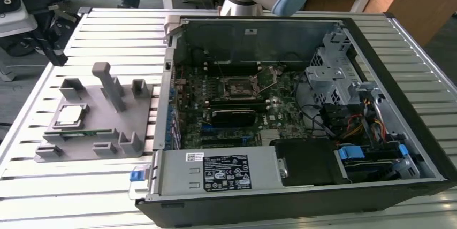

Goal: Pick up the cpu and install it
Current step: 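Reach for the cpu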

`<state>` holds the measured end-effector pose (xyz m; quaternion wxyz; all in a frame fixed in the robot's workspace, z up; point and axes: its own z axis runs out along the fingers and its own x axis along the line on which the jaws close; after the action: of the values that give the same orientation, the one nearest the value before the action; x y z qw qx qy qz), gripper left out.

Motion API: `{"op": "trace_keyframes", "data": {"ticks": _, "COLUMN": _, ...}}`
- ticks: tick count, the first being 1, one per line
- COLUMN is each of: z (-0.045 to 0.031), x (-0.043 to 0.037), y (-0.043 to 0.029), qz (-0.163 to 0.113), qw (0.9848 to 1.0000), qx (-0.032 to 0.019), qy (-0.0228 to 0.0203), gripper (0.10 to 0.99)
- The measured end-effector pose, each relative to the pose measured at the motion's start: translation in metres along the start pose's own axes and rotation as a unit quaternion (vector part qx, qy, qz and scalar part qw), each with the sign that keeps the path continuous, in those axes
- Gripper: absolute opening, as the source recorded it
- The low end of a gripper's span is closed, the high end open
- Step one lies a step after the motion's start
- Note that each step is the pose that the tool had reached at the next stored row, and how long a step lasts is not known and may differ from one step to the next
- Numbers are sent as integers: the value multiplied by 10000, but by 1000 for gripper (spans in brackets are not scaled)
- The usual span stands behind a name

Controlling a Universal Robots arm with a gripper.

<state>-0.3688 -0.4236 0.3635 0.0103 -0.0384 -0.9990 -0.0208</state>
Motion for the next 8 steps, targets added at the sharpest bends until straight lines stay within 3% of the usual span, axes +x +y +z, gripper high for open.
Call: {"op": "trace_keyframes", "data": {"ticks": 8, "z": 23, "x": 166, "y": -13, "qz": 1, "qw": 10000, "qx": 0, "qy": 10, "gripper": 106}}
